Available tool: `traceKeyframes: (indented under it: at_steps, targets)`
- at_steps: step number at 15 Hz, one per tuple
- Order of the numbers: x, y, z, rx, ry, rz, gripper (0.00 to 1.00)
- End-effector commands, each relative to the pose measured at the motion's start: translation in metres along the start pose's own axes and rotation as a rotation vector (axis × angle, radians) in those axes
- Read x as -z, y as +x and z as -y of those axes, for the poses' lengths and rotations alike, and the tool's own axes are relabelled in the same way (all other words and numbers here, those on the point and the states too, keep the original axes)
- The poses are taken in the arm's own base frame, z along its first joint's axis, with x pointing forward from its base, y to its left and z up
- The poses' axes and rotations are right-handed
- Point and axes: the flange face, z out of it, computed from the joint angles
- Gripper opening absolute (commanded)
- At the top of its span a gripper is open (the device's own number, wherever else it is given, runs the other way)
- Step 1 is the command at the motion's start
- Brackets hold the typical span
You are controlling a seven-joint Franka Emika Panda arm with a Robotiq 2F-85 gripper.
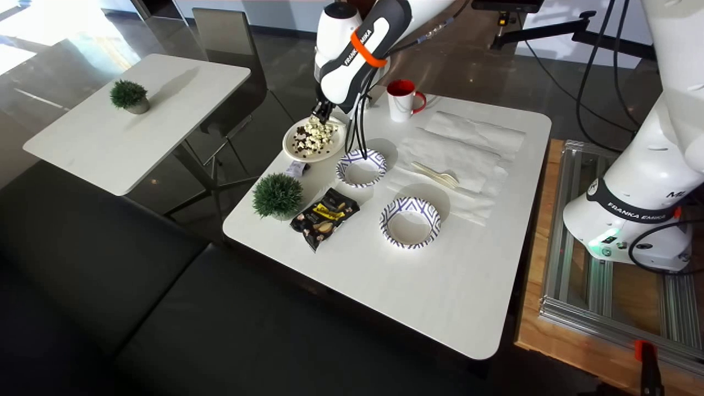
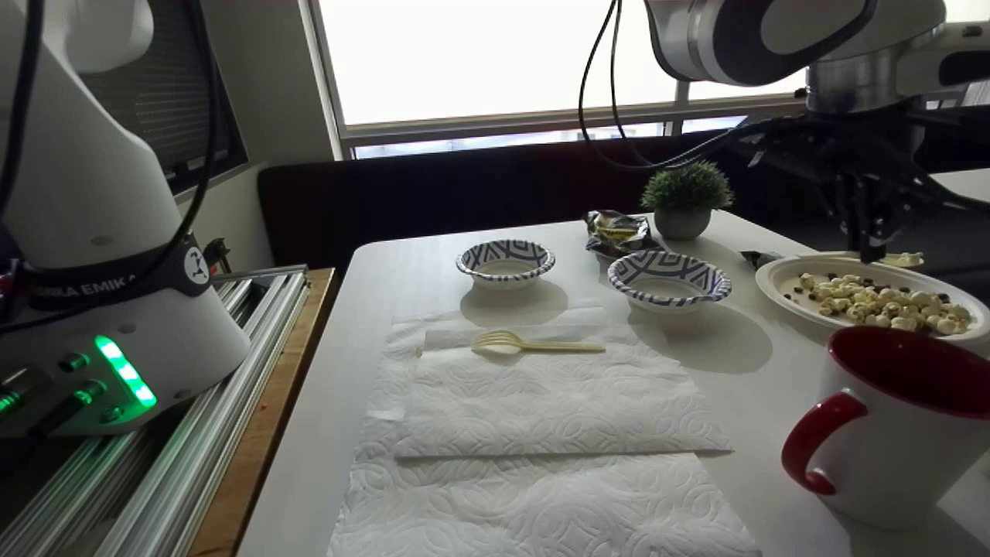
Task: Pick up the spoon from the table and scoop some of the contents in the bowl and pour them in the other bowl
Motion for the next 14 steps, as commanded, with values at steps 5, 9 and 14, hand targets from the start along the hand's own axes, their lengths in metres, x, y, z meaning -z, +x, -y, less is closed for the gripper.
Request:
traceKeyframes:
  at_steps: [5,9,14]
  targets:
    - [0.072,-0.063,-0.011,-0.073,-0.048,-0.039,0.03]
    - [0.096,-0.086,-0.038,-0.172,-0.057,-0.068,0.03]
    - [0.095,-0.093,-0.042,-0.13,-0.053,-0.031,0.14]
